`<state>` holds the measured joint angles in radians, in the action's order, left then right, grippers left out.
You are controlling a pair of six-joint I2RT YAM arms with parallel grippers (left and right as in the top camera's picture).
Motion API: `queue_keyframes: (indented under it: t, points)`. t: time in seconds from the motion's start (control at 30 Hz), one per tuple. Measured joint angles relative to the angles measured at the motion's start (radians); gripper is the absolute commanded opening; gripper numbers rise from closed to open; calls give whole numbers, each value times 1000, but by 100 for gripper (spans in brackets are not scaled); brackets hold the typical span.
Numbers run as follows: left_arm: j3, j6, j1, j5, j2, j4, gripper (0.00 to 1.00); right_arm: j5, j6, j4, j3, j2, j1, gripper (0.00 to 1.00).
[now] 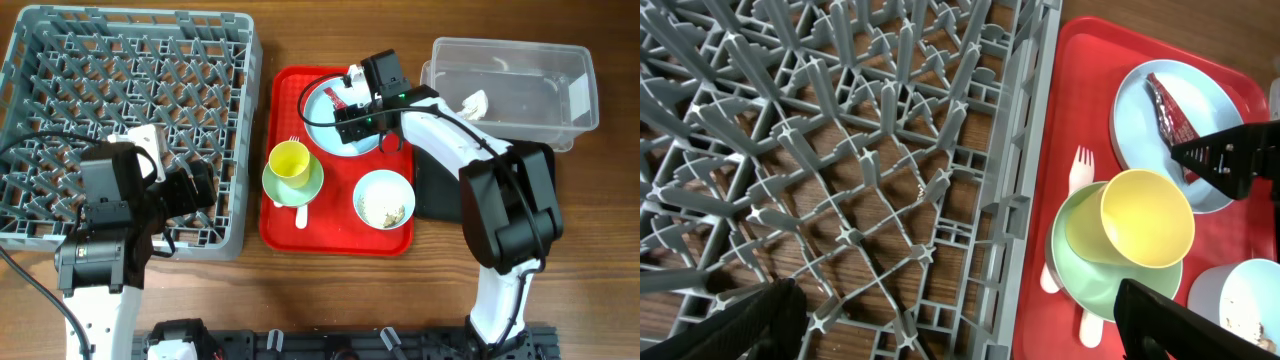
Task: Sort waste into correct bins and load items into the dishwasher rack
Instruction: 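Move the right gripper back to the plate and grasp the red wrapper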
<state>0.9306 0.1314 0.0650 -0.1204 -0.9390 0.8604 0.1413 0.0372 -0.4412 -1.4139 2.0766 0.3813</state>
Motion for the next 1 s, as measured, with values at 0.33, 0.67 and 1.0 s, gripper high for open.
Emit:
queue_keyframes:
  t: [0.33, 0.67, 1.0]
  points:
    - [0, 0, 0, 0, 0, 0, 100, -42, 35, -32, 0, 2, 0, 80]
    - [0, 0, 0, 0, 0, 0, 100, -54, 37, -46, -1, 16, 6, 65]
    - [0, 0, 0, 0, 0, 0, 100, -60, 80, -51, -1, 16, 6, 15]
